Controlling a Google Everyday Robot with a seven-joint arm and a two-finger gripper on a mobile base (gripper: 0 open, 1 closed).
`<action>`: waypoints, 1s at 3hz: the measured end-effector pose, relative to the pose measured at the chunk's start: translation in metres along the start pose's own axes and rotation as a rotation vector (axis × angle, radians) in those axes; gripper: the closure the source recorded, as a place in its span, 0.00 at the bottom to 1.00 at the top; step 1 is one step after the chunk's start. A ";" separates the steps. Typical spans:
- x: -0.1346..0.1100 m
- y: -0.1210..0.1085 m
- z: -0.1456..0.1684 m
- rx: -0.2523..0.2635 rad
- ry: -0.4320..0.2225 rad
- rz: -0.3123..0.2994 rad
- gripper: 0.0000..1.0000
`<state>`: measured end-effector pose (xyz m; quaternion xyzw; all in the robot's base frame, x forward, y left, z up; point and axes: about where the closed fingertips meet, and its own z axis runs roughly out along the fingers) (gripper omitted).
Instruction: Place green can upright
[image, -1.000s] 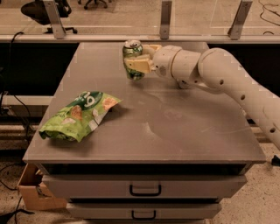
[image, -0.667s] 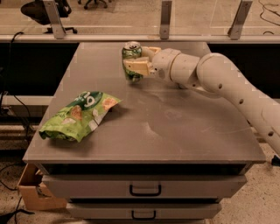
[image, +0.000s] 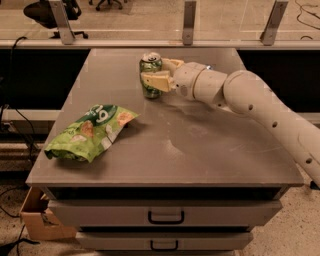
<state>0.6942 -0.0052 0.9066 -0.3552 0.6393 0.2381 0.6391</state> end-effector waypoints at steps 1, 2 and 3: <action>0.005 0.002 -0.003 0.005 -0.018 0.010 1.00; 0.009 0.003 -0.005 -0.013 -0.049 0.013 0.82; 0.009 0.005 -0.003 -0.017 -0.051 0.013 0.59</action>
Offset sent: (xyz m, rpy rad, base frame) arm -0.0063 -0.0084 -0.0148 0.0747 -0.0381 0.0434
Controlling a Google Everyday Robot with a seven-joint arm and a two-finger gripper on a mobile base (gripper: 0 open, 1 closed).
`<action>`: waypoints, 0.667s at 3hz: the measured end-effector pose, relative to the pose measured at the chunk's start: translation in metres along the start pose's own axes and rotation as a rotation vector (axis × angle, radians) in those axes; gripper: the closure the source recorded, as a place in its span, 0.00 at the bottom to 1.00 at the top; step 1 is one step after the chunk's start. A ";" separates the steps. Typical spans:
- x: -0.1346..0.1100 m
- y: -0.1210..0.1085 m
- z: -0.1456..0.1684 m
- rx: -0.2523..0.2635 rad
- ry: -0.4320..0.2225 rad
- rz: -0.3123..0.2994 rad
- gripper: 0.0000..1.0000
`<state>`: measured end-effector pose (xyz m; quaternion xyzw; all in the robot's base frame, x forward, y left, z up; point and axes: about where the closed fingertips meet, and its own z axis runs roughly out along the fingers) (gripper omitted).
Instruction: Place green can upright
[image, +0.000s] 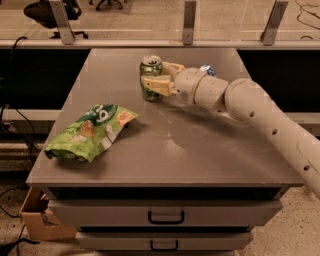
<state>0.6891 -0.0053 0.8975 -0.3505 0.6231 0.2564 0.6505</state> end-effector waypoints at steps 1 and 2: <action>0.000 0.002 0.002 -0.004 -0.001 0.000 0.36; -0.001 0.004 0.003 -0.007 -0.002 0.000 0.12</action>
Offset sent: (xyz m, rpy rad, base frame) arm -0.0004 0.0022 0.0002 0.0001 -0.0003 0.0034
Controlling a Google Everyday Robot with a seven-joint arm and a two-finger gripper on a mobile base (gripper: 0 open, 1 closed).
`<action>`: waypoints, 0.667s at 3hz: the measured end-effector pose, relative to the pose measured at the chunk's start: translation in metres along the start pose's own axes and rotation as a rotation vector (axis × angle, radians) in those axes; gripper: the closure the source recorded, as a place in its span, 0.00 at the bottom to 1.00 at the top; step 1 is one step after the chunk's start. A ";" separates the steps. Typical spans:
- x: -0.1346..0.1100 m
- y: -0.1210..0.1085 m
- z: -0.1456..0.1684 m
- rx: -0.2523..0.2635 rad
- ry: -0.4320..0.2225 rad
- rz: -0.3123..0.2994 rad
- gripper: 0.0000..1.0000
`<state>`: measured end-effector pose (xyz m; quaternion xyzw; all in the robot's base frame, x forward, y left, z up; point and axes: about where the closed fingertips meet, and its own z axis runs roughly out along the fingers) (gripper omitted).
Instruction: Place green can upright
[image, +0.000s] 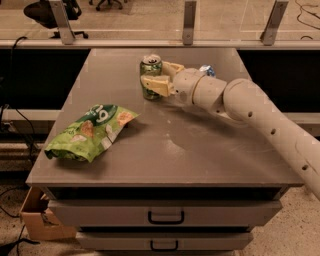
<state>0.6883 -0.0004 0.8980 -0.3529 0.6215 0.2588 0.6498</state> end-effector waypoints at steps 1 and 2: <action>0.000 0.002 0.002 -0.003 -0.001 0.000 0.00; 0.000 0.002 0.002 -0.004 -0.001 0.000 0.00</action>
Offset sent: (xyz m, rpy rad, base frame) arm -0.0004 0.0023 0.0002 0.0000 -0.0002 0.0034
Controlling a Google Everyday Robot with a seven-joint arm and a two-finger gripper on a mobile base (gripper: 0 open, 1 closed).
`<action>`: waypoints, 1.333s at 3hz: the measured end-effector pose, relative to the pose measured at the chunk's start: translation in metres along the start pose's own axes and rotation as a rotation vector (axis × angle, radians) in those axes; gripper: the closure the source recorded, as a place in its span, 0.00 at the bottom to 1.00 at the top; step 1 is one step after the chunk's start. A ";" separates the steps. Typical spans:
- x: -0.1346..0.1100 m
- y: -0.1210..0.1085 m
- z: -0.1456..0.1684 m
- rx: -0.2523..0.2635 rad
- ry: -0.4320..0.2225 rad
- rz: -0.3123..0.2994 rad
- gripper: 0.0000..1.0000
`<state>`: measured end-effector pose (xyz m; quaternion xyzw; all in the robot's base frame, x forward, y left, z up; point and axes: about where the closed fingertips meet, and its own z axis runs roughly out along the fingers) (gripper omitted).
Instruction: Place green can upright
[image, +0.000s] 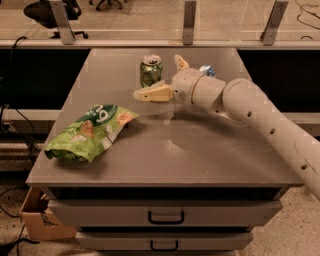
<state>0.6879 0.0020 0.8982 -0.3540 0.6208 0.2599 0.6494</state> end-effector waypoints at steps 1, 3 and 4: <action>-0.004 -0.007 -0.008 0.014 0.038 -0.037 0.00; -0.015 -0.043 -0.077 0.131 0.195 -0.125 0.00; -0.017 -0.060 -0.115 0.215 0.277 -0.150 0.00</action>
Offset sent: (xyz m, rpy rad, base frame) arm -0.0137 -0.0968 0.0339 -0.2412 -0.0130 -0.1620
